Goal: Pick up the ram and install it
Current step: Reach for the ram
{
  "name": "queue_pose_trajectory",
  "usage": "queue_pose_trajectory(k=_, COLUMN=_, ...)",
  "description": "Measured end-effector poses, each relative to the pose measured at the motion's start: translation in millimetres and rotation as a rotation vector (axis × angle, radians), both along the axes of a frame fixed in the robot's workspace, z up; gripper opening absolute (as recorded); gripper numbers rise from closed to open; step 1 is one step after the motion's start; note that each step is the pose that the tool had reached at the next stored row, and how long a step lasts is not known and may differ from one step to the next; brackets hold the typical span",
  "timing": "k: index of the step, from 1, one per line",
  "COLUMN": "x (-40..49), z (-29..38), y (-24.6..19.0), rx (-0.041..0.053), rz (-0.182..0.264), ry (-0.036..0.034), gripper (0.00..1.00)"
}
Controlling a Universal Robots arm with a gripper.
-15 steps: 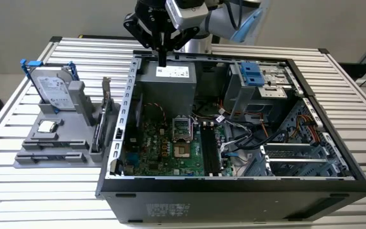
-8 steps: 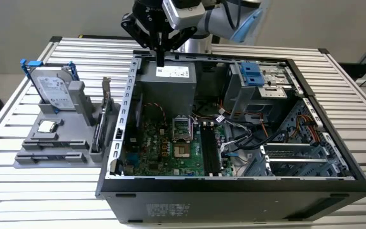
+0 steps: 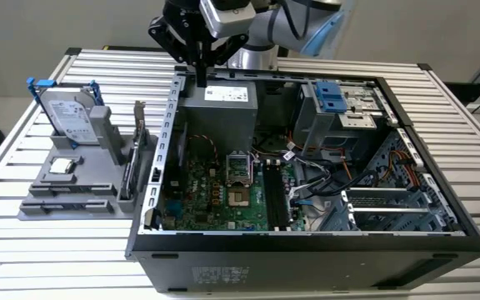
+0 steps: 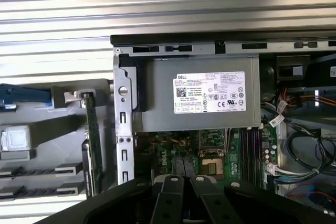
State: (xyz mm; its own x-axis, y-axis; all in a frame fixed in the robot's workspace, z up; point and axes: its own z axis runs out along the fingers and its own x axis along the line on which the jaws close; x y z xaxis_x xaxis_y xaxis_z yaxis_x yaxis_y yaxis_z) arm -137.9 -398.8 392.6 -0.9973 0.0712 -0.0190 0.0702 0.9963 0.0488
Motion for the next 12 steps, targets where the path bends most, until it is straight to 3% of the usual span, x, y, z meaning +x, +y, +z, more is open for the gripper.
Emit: queue_pose_trajectory(k=12, x=-20.4, z=0.0, y=0.0, rx=-0.0001, rz=0.000, ry=0.0001, gripper=0.00)
